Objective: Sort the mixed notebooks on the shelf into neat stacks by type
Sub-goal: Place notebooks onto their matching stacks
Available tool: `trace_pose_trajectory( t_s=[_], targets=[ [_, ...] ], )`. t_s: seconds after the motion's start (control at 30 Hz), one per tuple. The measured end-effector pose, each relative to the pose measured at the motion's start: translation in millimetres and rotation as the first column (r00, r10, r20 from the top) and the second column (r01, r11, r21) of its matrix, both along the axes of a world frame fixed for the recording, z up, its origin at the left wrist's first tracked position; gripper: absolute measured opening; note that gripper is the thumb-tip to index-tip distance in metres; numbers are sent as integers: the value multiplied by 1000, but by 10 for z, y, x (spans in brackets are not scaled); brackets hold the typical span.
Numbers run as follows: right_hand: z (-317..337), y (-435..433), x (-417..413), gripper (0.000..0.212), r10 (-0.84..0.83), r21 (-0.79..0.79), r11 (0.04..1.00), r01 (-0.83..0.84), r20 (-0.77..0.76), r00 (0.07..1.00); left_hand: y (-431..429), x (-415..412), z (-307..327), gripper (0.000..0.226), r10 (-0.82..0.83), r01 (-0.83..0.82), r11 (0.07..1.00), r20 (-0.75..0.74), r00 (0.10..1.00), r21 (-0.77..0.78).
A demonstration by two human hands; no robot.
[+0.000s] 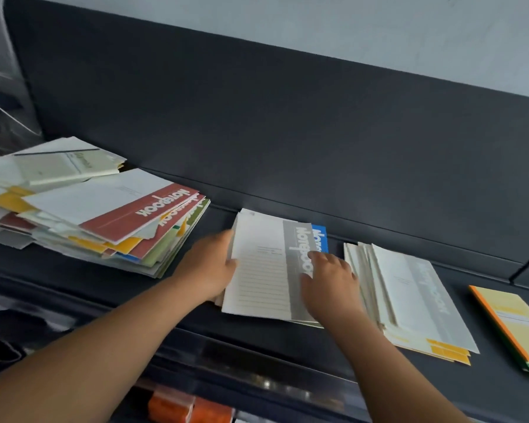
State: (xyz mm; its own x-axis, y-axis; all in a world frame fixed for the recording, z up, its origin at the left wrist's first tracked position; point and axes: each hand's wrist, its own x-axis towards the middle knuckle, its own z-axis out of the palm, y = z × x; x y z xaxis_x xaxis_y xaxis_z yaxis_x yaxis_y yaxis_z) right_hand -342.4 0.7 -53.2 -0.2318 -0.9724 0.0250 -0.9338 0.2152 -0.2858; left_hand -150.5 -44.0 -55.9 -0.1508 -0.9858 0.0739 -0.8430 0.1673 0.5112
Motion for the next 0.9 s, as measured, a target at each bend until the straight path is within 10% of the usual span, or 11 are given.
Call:
trace_pose_trajectory(
  t_s=[0.9],
  targets=[
    [493, -1048, 2895, 49, 337, -91, 941, -325, 252, 907, -357, 3028, 470, 57, 270, -223, 946, 194, 943, -233]
  ],
)
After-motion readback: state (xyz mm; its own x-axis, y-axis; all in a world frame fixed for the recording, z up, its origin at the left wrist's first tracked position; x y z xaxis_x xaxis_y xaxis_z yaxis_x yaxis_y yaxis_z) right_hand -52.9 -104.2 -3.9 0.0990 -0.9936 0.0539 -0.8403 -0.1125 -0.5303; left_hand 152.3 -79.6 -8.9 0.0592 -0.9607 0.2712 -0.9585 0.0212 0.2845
